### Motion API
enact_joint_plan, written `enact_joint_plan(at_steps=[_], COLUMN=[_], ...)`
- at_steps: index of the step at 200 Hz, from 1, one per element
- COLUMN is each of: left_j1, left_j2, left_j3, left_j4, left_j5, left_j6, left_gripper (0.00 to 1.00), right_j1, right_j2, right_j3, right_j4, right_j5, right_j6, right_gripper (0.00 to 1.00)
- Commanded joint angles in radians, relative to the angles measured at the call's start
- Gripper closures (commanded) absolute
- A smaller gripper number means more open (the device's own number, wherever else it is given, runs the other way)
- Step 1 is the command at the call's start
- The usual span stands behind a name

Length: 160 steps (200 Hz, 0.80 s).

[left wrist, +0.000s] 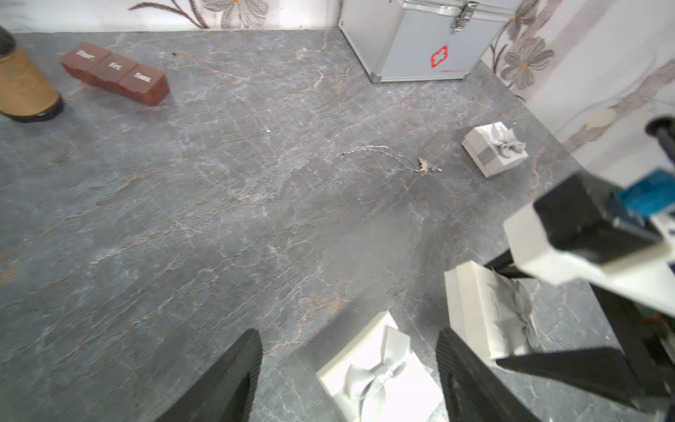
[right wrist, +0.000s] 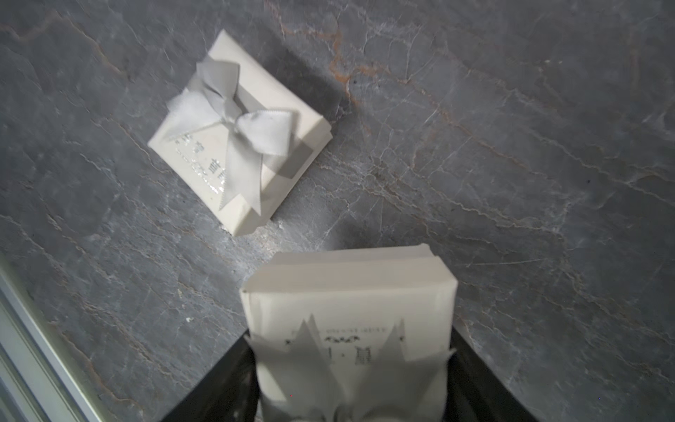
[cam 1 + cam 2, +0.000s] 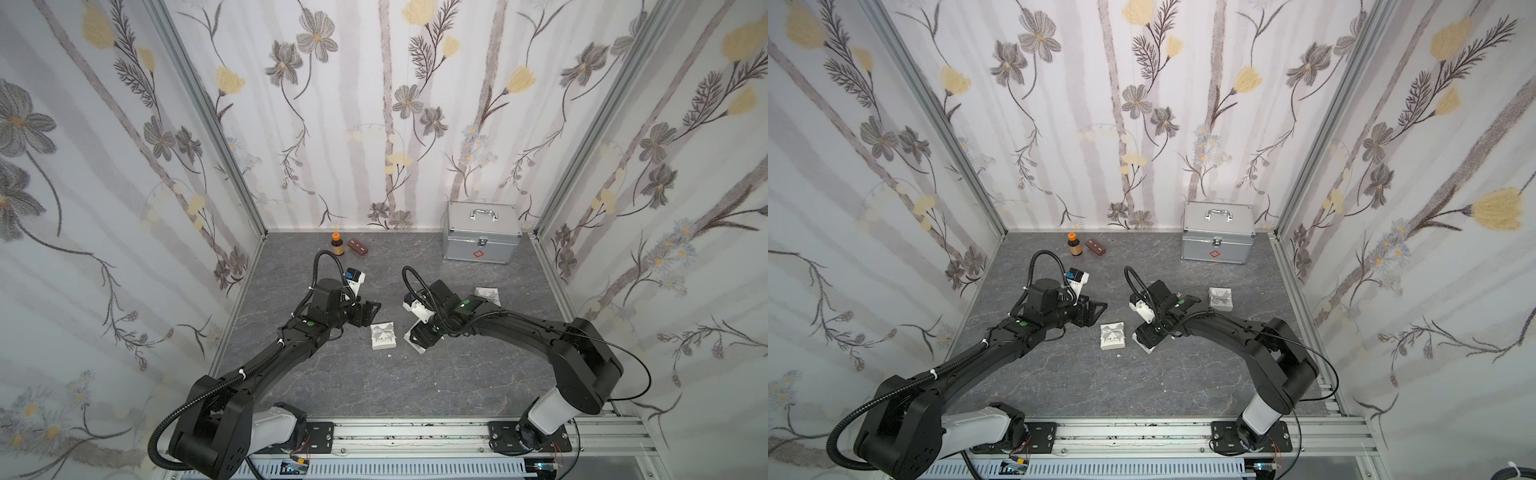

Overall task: Take the necklace out of the lift-off lid jewelry box
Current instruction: Pick up the jewelry box from the center of the board, then open the lid on the jewelry box.

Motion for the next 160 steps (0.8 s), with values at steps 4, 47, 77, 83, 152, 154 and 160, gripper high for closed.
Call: enact_joint_plan(at_steps=[4,47,77,83,152,154,160], left_j1=[0.000,0.001,0.001,0.000,-0.003,-0.003,-0.003], left_j2=[-0.012,0.003,0.014,0.013,0.108,0.115,0.139], left_j3=[-0.008,-0.031,-0.049,-0.053,-0.056,-0.054,-0.047], left_j4=[0.089,0.227,0.371,0.406,1.099,1.127,1.201], left_j5=[0.126,0.310,0.439,0.463,0.659,0.661,0.663], left_j6=[-0.021,-0.074,-0.148,-0.168,-0.586,-0.606,-0.659], left_gripper=[0.23,0.23,0.23,0.23,0.22,0.22,0.22], right_j1=[-0.045,-0.132,-0.182,-0.191,-0.229,-0.230,-0.232], right_j2=[-0.055,-0.152,-0.235,-0.247,-0.325,-0.328,-0.333], right_j3=[-0.008,-0.022,-0.019,-0.016,0.023,0.023,0.022], right_j4=[0.100,0.194,0.252,0.267,0.431,0.438,0.462], right_j5=[-0.146,-0.360,-0.484,-0.505,-0.739,-0.746,-0.770], right_j6=[0.037,0.091,0.131,0.140,0.248,0.253,0.269], right_gripper=[0.34,0.38,0.39,0.39,0.39,0.39,0.39])
